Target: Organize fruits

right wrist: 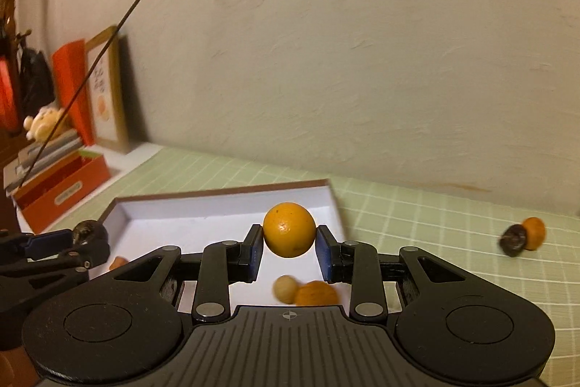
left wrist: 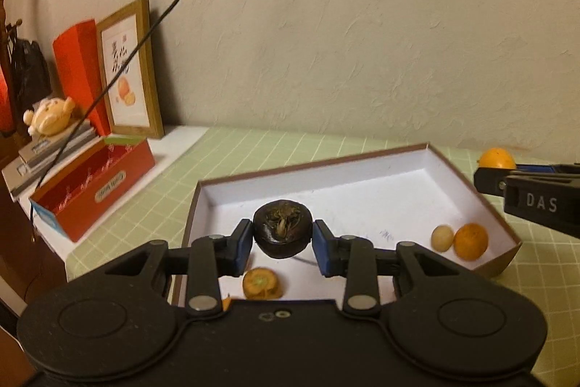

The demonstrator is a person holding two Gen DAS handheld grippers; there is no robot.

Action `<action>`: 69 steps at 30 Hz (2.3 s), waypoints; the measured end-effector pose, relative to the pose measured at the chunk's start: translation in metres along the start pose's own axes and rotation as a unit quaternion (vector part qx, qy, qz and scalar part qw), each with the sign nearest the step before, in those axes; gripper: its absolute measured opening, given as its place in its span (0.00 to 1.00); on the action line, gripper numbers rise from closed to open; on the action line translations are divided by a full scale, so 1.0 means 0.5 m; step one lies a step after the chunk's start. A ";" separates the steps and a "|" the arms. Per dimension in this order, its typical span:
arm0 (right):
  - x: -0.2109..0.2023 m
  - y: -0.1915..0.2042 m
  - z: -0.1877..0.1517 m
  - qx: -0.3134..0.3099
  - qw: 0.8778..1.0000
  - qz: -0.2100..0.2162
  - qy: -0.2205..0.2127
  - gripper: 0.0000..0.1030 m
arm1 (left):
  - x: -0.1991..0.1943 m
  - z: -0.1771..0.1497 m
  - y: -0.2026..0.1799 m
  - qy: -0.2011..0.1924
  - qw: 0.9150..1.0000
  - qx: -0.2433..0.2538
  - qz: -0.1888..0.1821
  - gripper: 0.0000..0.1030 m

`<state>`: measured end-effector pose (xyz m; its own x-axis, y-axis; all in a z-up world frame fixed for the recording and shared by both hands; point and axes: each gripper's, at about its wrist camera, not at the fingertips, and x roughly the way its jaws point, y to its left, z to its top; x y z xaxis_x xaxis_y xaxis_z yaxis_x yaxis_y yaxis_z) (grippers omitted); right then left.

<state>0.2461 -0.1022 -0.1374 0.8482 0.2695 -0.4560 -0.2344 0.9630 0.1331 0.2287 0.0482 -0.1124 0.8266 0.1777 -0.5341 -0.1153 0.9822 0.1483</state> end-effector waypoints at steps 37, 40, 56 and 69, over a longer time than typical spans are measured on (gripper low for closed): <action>0.084 0.021 0.002 -0.012 1.000 -0.008 0.020 0.31 | 0.068 0.009 0.025 0.036 0.999 -0.024 0.007 0.26; 0.090 0.021 0.004 -0.015 1.000 -0.006 0.022 0.31 | 0.075 0.009 0.027 0.041 0.999 -0.028 0.009 0.26; 0.057 -0.004 0.022 -0.010 0.998 -0.051 -0.025 1.00 | 0.068 0.024 0.024 0.022 0.999 -0.013 0.047 0.94; 0.036 -0.033 0.021 0.005 0.998 -0.066 -0.025 1.00 | 0.059 0.024 0.037 0.017 0.997 -0.019 0.069 0.94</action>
<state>0.2700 -0.1136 -0.1385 0.8937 0.1394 -0.4265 -0.1146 0.9899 0.0834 0.2577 0.0711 -0.1154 0.7816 0.3135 -0.5393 -0.2486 0.9495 0.1916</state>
